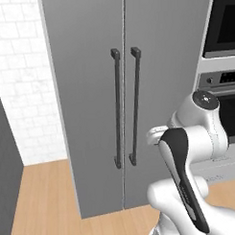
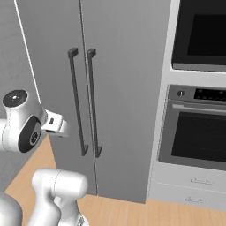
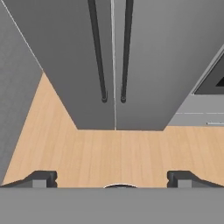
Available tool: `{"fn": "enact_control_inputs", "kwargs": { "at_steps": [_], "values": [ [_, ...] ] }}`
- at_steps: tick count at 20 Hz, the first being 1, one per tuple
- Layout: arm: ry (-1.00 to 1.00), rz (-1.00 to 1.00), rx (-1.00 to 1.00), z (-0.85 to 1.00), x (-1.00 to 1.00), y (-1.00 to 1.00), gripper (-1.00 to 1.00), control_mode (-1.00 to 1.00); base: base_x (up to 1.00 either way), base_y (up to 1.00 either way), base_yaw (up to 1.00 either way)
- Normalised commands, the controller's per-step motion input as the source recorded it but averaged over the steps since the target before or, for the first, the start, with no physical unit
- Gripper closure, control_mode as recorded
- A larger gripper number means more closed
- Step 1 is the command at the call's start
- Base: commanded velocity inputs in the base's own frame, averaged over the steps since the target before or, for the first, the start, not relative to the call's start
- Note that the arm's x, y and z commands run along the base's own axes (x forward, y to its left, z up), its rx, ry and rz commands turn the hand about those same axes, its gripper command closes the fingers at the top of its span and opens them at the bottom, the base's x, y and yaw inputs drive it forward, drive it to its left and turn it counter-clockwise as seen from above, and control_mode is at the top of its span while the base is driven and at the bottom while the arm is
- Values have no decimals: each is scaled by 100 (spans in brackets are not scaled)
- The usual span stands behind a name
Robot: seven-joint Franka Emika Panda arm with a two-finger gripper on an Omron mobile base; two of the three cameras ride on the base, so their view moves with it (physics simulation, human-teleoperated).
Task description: Grab a lemon wedge from the fridge and one ice cube from the ice bowl, and put them in the glass of lemonade.
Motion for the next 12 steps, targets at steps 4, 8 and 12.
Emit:
{"fn": "enact_control_inputs", "kwargs": {
  "at_steps": [4,8,12],
  "values": [
    [0,0,0,0,0,0,-100,100,12,-39,-2],
    [0,0,0,0,0,0,-100,100,-4,-18,-3],
    [0,0,0,0,0,0,-100,100,-4,0,0]
  ]
}}
